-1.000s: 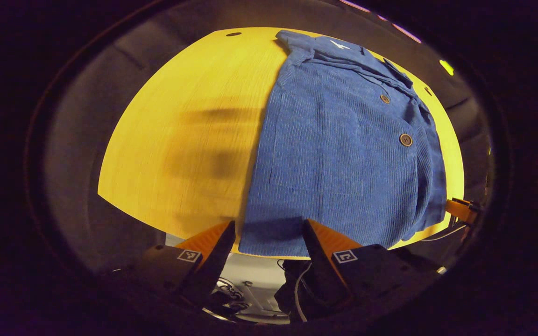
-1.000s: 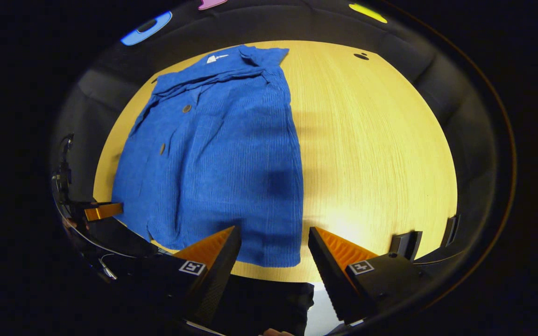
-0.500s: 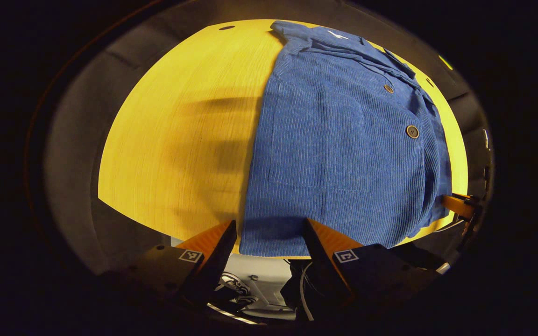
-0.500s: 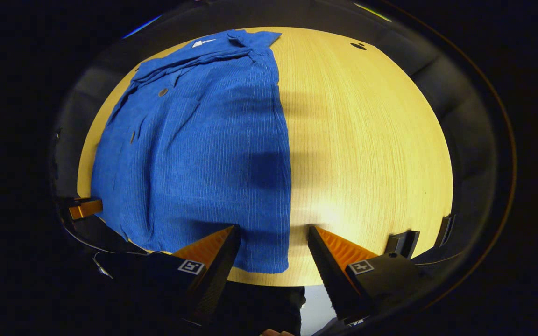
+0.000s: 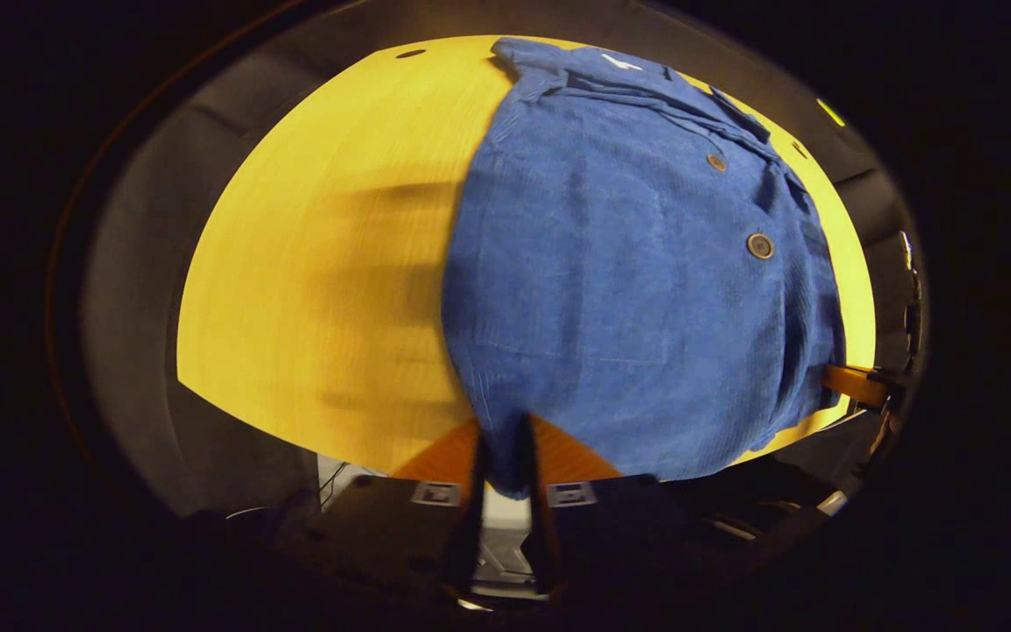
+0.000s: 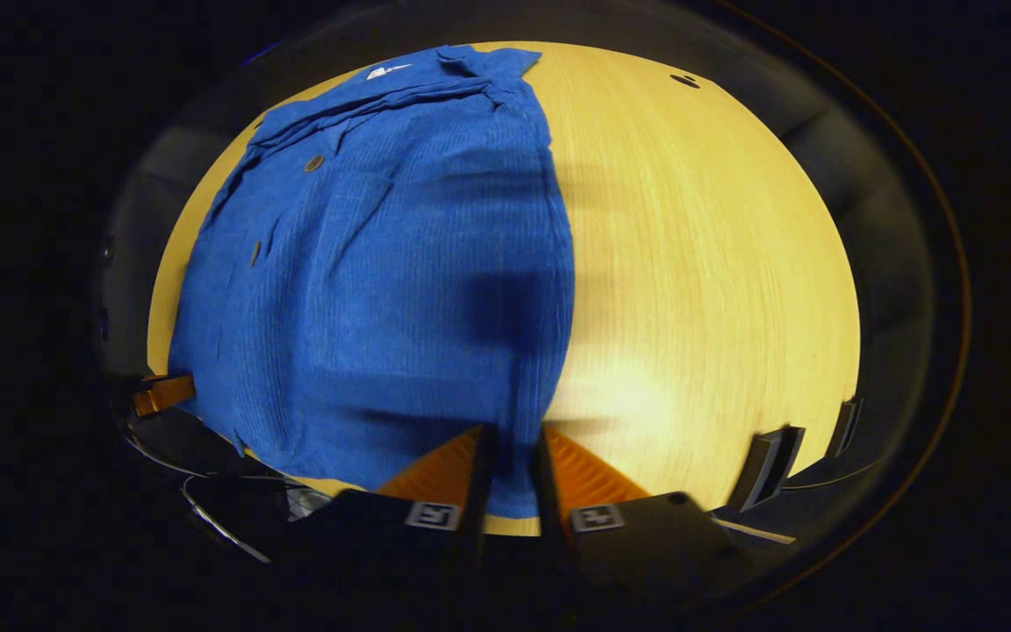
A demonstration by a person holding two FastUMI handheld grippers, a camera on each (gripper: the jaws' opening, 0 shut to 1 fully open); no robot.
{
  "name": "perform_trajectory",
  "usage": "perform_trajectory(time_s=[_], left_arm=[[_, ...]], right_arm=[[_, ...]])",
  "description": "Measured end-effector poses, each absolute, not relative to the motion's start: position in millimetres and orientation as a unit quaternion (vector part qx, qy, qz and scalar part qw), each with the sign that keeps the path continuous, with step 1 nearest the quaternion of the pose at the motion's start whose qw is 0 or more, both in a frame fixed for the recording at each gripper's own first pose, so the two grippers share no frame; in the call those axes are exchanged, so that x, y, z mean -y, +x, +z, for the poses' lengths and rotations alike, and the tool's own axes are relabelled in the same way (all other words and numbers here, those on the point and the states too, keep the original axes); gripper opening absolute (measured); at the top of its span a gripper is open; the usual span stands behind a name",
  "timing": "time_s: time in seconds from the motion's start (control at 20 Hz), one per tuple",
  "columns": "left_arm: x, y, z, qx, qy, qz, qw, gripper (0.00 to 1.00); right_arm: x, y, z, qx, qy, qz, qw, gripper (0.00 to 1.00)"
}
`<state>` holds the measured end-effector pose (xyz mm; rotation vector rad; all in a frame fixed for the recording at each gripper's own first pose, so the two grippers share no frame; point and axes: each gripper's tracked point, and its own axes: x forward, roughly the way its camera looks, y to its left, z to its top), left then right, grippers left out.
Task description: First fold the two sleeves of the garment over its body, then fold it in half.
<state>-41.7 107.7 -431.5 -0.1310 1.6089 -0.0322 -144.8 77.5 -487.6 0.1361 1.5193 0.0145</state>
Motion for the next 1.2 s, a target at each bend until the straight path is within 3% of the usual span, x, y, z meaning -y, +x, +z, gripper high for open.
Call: perform_trajectory(time_s=[0.05,0.1,0.15,0.3,0.75,1.2], left_arm=[[-107.5,-39.8,-429.2,-0.715,-0.061,-0.026,0.696,0.08],[-107.3,-40.0,-437.4,-0.712,-0.087,-0.022,0.696,0.08],[-104.3,-39.1,-430.7,-0.709,-0.125,-0.03,0.693,0.0],[-95.3,-40.1,-419.9,-0.703,-0.175,-0.053,0.687,0.0],[-70.4,29.9,-322.6,-0.617,-0.196,-0.134,0.75,0.0],[-103.7,154.6,-245.7,-0.532,-0.114,-0.142,0.827,0.0]], right_arm=[[-79.6,-142.6,-487.1,-0.684,0.064,0.016,0.727,0.06],[-80.5,-140.8,-487.4,-0.677,0.072,0.023,0.732,0.05],[-82.1,-139.2,-487.6,-0.677,0.092,0.017,0.73,0.05],[-81.8,-131.0,-481.4,-0.669,0.112,0.013,0.735,0.05],[-114.1,-39.0,-376.0,-0.584,0.14,0.057,0.797,0.05],[-116.8,102.2,-292.5,-0.473,0.132,0.047,0.87,0.05]])
